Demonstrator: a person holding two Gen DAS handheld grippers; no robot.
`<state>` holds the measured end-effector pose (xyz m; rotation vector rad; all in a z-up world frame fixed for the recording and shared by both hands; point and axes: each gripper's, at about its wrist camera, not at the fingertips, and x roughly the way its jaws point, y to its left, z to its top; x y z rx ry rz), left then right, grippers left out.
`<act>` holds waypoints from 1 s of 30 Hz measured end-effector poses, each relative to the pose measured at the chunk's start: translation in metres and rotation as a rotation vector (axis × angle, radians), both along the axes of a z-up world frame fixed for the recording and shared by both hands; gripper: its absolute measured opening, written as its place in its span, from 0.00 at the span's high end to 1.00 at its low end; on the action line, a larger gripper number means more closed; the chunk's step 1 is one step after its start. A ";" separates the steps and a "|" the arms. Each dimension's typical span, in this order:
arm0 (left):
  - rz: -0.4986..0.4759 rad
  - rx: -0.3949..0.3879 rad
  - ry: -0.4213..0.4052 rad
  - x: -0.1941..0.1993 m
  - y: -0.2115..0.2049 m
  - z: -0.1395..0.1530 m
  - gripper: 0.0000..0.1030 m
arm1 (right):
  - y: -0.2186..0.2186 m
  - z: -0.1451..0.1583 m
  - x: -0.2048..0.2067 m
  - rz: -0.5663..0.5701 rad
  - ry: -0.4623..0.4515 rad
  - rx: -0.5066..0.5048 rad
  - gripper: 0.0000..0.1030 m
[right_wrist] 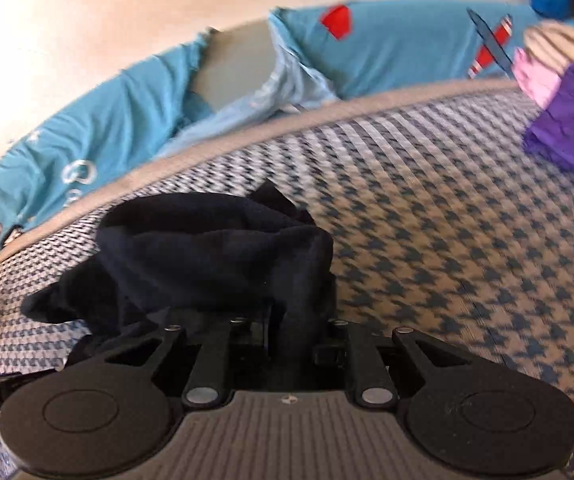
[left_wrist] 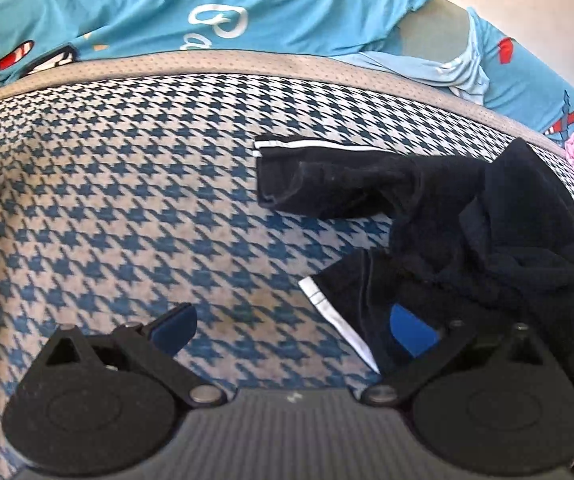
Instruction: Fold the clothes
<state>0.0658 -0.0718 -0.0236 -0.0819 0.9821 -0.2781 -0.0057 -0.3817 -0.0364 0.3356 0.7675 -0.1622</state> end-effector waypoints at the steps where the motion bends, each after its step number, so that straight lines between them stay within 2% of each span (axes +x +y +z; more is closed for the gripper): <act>1: -0.006 -0.002 0.002 -0.001 -0.002 -0.001 0.00 | -0.003 -0.002 0.000 -0.010 0.007 0.015 0.85; 3: -0.019 0.000 0.007 -0.002 -0.007 -0.005 0.00 | -0.005 -0.001 0.000 -0.013 0.013 0.009 0.82; 5: -0.028 0.034 -0.007 -0.005 -0.012 -0.007 0.00 | -0.003 -0.001 0.000 -0.012 0.018 -0.016 0.77; 8: -0.047 0.085 -0.031 -0.009 -0.019 -0.010 0.00 | -0.002 0.010 -0.001 -0.010 0.000 -0.014 0.75; 10: -0.053 0.098 -0.039 -0.010 -0.021 -0.010 0.00 | -0.003 0.021 -0.005 -0.010 -0.041 0.000 0.71; 16: -0.049 0.086 -0.043 -0.012 -0.018 -0.010 0.00 | 0.001 0.048 -0.015 0.009 -0.195 -0.013 0.71; 21: -0.054 0.093 -0.049 -0.013 -0.019 -0.010 0.00 | 0.017 0.058 -0.018 0.103 -0.279 -0.025 0.71; 27: -0.050 0.085 -0.042 -0.013 -0.016 -0.009 0.00 | 0.048 0.055 -0.010 0.224 -0.277 -0.035 0.70; 30: -0.050 0.080 -0.040 -0.014 -0.015 -0.008 0.00 | 0.063 0.052 -0.002 0.255 -0.262 -0.058 0.64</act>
